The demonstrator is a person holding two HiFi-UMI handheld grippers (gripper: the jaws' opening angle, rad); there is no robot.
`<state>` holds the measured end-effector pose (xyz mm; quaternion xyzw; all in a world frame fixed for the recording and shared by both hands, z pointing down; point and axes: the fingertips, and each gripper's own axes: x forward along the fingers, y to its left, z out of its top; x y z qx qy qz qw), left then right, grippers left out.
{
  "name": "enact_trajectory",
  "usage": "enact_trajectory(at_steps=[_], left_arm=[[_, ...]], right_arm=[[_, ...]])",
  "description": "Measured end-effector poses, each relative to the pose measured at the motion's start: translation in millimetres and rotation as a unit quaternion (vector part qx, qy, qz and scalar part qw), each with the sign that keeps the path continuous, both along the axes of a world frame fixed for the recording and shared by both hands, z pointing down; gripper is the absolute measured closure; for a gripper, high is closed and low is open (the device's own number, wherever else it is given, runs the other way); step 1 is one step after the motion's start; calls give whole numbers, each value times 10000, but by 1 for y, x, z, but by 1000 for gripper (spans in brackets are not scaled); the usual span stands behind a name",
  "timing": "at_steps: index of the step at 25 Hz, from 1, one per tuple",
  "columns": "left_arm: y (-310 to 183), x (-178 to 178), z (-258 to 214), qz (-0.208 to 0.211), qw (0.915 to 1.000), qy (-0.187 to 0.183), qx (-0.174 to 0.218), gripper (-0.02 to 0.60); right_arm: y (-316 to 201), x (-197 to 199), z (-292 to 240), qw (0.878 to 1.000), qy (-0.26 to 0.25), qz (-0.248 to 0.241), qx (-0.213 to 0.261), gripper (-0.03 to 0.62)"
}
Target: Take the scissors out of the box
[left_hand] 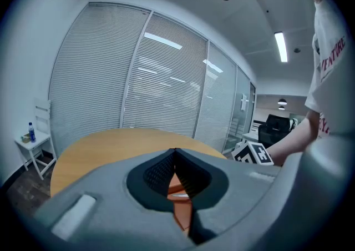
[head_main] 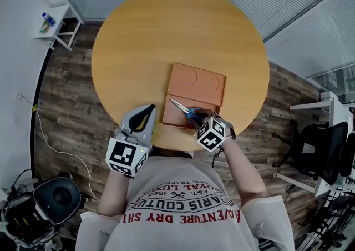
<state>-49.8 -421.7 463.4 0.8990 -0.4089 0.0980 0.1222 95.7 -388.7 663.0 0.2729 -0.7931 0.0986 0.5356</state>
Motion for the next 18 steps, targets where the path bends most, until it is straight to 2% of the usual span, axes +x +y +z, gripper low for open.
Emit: enact_trajectory(at_steps=[6,10,14,18], left_arm=[[6,8,-12,22,9999,-14,143,574],[8,16,-19,52,9997,-22,247,574],[4,25,-28,94,9993,-21,369,574],[1,33,-38,147,9985,-33,522,574]], right_arm=[[7,-5,-41,9980,-438,-18,449,508],[5,-1,-71,9927,-848,316,797,508],[0,7,-98,9806,-1412,874,1045,508],[-9,18,-125,9586,-2045,1439,1360,508]])
